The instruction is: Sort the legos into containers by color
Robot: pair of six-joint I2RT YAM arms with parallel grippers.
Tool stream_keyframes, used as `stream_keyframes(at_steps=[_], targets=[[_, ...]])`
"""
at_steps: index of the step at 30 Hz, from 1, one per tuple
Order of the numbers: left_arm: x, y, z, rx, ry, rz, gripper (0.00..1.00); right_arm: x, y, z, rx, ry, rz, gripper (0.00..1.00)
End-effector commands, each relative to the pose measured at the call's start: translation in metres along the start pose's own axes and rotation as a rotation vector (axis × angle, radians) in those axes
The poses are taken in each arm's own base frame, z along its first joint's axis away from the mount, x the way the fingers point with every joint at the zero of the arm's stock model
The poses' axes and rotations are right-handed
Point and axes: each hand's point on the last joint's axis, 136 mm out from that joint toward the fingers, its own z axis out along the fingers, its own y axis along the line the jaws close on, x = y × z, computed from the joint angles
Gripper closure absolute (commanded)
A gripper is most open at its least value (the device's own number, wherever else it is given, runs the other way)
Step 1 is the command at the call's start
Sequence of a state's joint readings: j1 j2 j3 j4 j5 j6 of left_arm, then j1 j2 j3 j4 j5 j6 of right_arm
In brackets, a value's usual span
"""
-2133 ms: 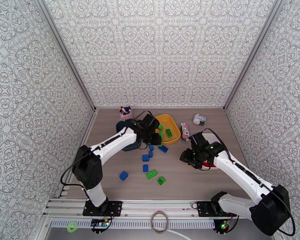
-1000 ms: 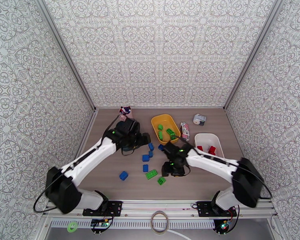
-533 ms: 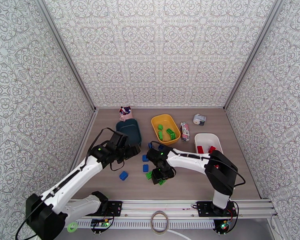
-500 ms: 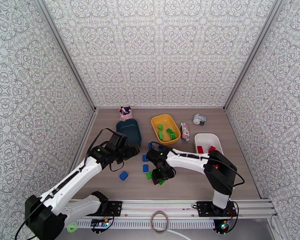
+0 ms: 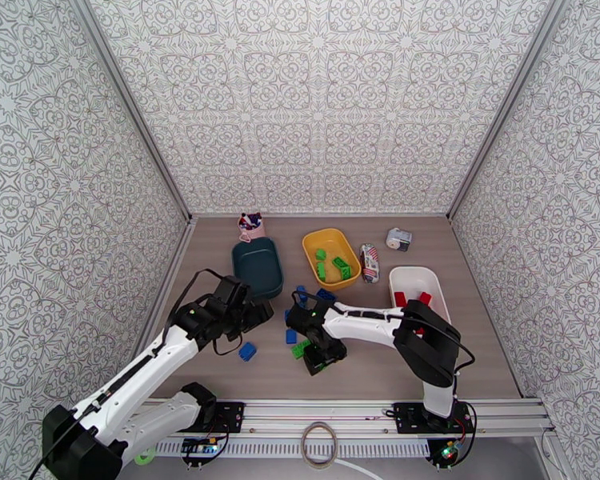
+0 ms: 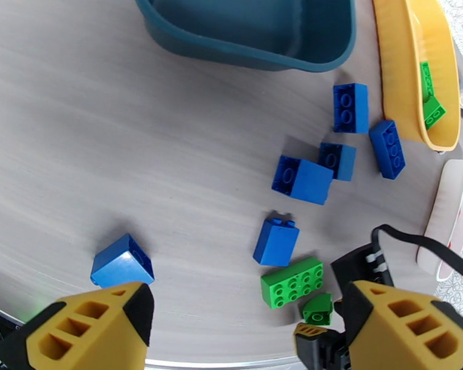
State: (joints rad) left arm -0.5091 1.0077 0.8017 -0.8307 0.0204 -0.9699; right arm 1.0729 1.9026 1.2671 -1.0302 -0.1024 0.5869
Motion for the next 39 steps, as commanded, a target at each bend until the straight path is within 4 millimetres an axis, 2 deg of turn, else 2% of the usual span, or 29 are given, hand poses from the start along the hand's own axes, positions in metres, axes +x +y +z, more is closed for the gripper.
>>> stream_keyframes(at_steps=[1, 13, 17, 21, 26, 31, 34, 39], targets=[[0.0, 0.008, 0.002, -0.018, -0.004, -0.033, 0.14, -0.008, -0.002, 0.001, 0.043, -0.015, 0.012, 0.39], [0.011, 0.002, 0.013, 0.014, 0.036, -0.028, 0.14, -0.015, 0.004, -0.005, 0.021, -0.032, 0.035, 0.58], [0.019, -0.006, 0.022, 0.04, 0.068, -0.014, 0.14, -0.017, -0.003, -0.011, -0.001, -0.046, 0.077, 0.62], [0.029, -0.017, 0.032, 0.07, 0.1, 0.003, 0.14, -0.022, -0.018, -0.026, -0.032, -0.079, 0.141, 0.64], [0.037, -0.048, 0.042, 0.125, 0.129, 0.051, 0.14, -0.037, -0.046, -0.056, -0.088, -0.151, 0.24, 0.64], [0.038, -0.096, 0.05, 0.203, 0.157, 0.142, 0.14, -0.066, -0.084, -0.093, -0.176, -0.241, 0.375, 0.64], [0.03, -0.125, 0.052, 0.242, 0.159, 0.193, 0.14, -0.088, -0.106, -0.116, -0.229, -0.288, 0.444, 0.65], [0.001, -0.165, 0.045, 0.285, 0.128, 0.252, 0.14, -0.127, -0.135, -0.148, -0.301, -0.35, 0.527, 0.65]])
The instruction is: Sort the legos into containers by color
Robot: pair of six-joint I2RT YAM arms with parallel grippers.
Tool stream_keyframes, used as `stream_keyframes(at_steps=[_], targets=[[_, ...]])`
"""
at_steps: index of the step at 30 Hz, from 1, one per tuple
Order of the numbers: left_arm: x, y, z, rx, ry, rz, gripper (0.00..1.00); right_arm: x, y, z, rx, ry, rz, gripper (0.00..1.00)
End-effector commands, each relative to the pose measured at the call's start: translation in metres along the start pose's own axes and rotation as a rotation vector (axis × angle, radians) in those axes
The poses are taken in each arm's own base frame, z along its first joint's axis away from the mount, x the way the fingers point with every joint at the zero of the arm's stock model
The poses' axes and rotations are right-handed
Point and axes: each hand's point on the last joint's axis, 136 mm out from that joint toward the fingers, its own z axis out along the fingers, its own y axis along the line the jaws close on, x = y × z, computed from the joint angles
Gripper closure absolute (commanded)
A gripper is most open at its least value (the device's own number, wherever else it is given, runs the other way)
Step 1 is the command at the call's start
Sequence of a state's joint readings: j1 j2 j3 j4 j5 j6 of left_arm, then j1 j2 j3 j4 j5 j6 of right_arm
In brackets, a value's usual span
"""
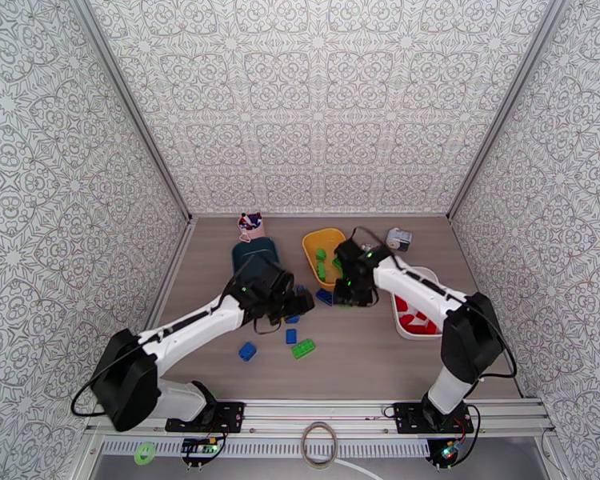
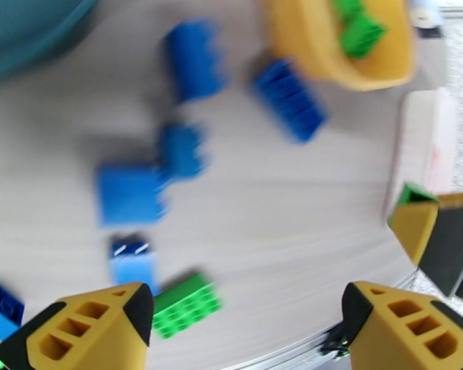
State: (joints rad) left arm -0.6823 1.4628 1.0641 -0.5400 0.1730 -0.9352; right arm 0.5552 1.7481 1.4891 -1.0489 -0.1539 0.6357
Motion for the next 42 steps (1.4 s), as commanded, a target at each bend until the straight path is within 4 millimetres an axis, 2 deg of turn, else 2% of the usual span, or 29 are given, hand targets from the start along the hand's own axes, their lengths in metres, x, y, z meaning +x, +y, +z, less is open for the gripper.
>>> stream_keyframes(at_steps=[1, 5, 10, 15, 20, 26, 30, 38, 42], targets=[[-0.026, -0.031, -0.01, 0.064, -0.031, 0.081, 0.14, -0.03, 0.012, -0.012, -0.073, -0.012, 0.033, 0.65], [-0.04, -0.035, -0.015, 0.037, -0.033, 0.117, 0.15, -0.067, 0.017, -0.016, -0.115, -0.034, 0.09, 0.64], [-0.033, -0.02, -0.02, -0.025, 0.001, 0.159, 0.16, -0.101, 0.023, -0.014, -0.139, -0.034, 0.125, 0.51], [-0.015, 0.006, -0.025, -0.081, 0.032, 0.171, 0.16, -0.116, 0.031, -0.018, -0.153, -0.04, 0.111, 0.43], [0.003, 0.027, -0.033, -0.115, 0.048, 0.188, 0.16, -0.116, 0.032, -0.023, -0.157, -0.049, 0.09, 0.4], [0.02, 0.045, -0.032, -0.138, 0.092, 0.246, 0.17, -0.105, 0.029, -0.033, -0.158, -0.047, 0.065, 0.41], [0.033, 0.048, -0.024, -0.15, 0.138, 0.317, 0.18, -0.087, 0.02, -0.041, -0.145, -0.048, 0.05, 0.41], [0.069, 0.044, 0.009, -0.188, 0.271, 0.481, 0.22, -0.023, -0.015, -0.043, -0.115, -0.011, 0.068, 0.4], [0.087, 0.035, 0.028, -0.208, 0.329, 0.593, 0.29, 0.012, -0.033, -0.038, -0.115, 0.008, 0.112, 0.41]])
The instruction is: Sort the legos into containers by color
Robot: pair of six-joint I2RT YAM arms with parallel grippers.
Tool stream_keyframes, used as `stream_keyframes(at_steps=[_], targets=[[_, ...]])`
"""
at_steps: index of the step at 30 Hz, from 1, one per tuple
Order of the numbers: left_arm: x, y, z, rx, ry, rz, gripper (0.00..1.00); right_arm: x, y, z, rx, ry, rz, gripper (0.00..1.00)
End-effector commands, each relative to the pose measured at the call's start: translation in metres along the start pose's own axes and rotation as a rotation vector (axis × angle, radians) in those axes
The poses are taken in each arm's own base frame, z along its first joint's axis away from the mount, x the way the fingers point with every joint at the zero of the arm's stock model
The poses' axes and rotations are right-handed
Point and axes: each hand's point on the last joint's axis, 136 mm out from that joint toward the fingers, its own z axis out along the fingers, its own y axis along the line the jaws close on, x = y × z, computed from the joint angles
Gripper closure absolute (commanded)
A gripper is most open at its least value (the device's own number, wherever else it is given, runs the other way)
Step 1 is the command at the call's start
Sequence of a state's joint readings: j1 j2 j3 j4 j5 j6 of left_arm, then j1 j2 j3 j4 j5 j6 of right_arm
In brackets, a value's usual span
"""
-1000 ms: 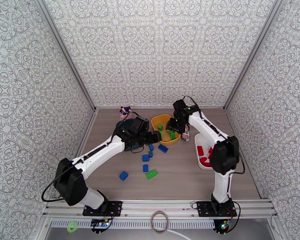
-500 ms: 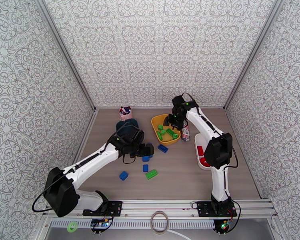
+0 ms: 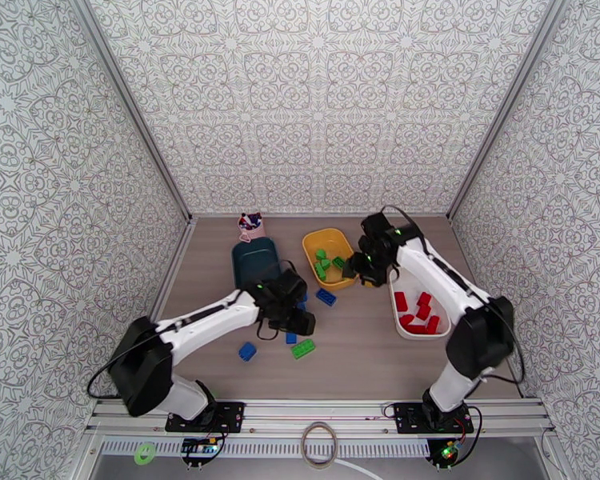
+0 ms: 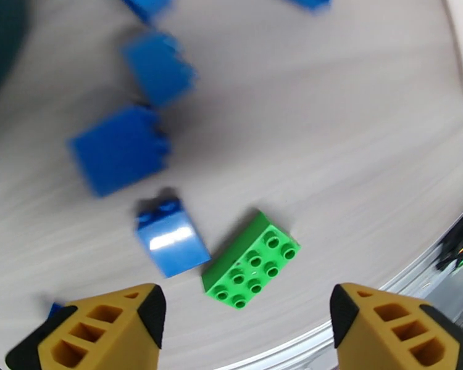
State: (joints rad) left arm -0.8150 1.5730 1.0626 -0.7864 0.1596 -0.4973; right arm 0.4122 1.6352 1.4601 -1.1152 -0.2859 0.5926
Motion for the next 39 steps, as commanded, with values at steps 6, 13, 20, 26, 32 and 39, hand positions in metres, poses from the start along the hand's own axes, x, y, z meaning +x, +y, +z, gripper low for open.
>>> stream_keyframes(at_steps=[6, 13, 20, 26, 32, 39], targets=[[0.001, -0.03, 0.028, -0.049, 0.078, 0.224, 0.36, 0.048, -0.031, 0.008, -0.016, 0.005, 0.092, 0.42], [0.007, -0.019, 0.046, -0.122, 0.135, 0.243, 0.4, 0.057, -0.038, 0.005, -0.013, 0.001, 0.108, 0.43], [0.03, -0.009, 0.054, -0.158, 0.179, 0.245, 0.41, 0.058, -0.037, 0.008, -0.021, 0.004, 0.114, 0.44], [0.042, -0.003, 0.055, -0.214, 0.186, 0.236, 0.44, 0.059, -0.037, 0.013, -0.029, 0.018, 0.118, 0.45], [0.046, 0.002, 0.055, -0.259, 0.185, 0.215, 0.52, 0.061, -0.038, 0.016, -0.031, 0.023, 0.119, 0.46], [0.029, -0.017, 0.037, -0.185, 0.107, 0.173, 0.67, 0.065, -0.04, 0.013, -0.031, 0.016, 0.122, 0.47]])
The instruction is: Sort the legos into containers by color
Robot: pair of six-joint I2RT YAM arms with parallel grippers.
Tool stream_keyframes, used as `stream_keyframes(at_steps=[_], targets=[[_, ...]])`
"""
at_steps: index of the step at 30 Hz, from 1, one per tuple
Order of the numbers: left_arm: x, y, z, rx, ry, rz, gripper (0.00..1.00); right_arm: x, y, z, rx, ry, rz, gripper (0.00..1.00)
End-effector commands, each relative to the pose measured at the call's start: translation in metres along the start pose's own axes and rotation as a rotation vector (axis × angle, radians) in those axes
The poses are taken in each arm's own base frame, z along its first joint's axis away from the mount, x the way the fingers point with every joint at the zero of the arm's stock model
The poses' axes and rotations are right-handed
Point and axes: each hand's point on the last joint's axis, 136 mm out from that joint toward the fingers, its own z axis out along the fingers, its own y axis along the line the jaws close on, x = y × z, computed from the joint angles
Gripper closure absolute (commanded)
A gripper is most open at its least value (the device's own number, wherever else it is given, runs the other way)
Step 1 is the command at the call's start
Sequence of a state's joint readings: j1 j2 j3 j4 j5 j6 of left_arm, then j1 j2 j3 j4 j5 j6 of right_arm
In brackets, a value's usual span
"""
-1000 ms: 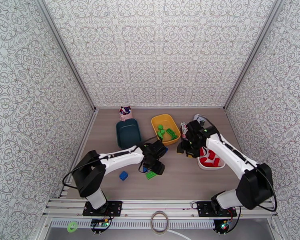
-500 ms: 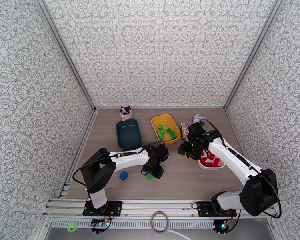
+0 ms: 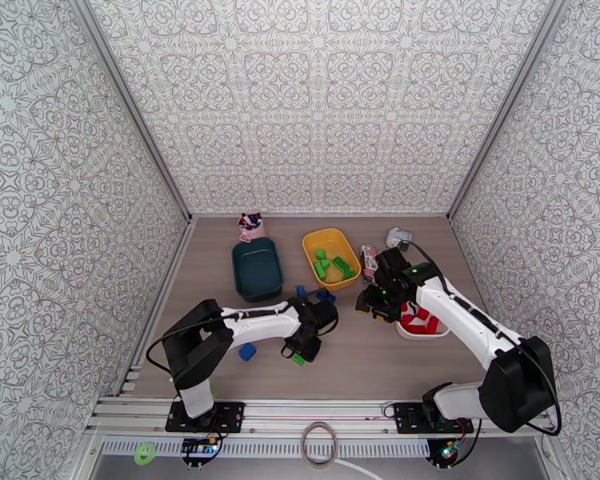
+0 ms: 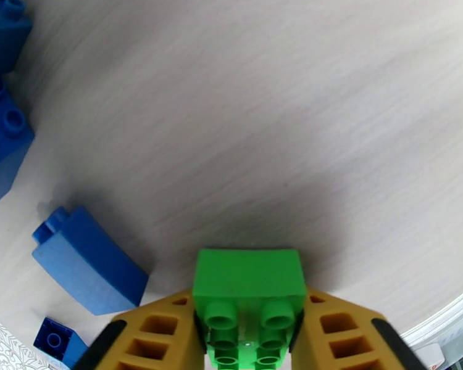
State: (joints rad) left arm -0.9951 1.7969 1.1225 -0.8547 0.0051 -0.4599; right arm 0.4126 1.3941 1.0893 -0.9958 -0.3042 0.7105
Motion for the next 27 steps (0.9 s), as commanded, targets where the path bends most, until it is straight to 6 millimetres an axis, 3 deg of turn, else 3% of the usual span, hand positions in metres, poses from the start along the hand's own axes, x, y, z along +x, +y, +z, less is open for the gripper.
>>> stream_keyframes(at_steps=[1, 8, 15, 22, 27], targets=[[-0.012, -0.009, -0.026, 0.062, -0.073, -0.037, 0.67, 0.006, 0.001, -0.004, -0.025, -0.003, 0.001, 0.47], [-0.054, -0.015, -0.066, 0.228, -0.19, -0.131, 0.69, 0.009, 0.01, -0.002, -0.097, 0.003, 0.018, 0.47], [-0.114, -0.009, -0.103, 0.435, -0.296, -0.268, 0.69, 0.013, 0.04, -0.001, -0.196, 0.011, -0.009, 0.47], [-0.175, 0.025, -0.128, 0.569, -0.396, -0.432, 0.69, 0.011, 0.059, 0.003, -0.247, 0.017, -0.014, 0.47], [-0.21, 0.049, -0.144, 0.621, -0.455, -0.529, 0.69, 0.003, 0.058, -0.005, -0.188, -0.008, -0.032, 0.47]])
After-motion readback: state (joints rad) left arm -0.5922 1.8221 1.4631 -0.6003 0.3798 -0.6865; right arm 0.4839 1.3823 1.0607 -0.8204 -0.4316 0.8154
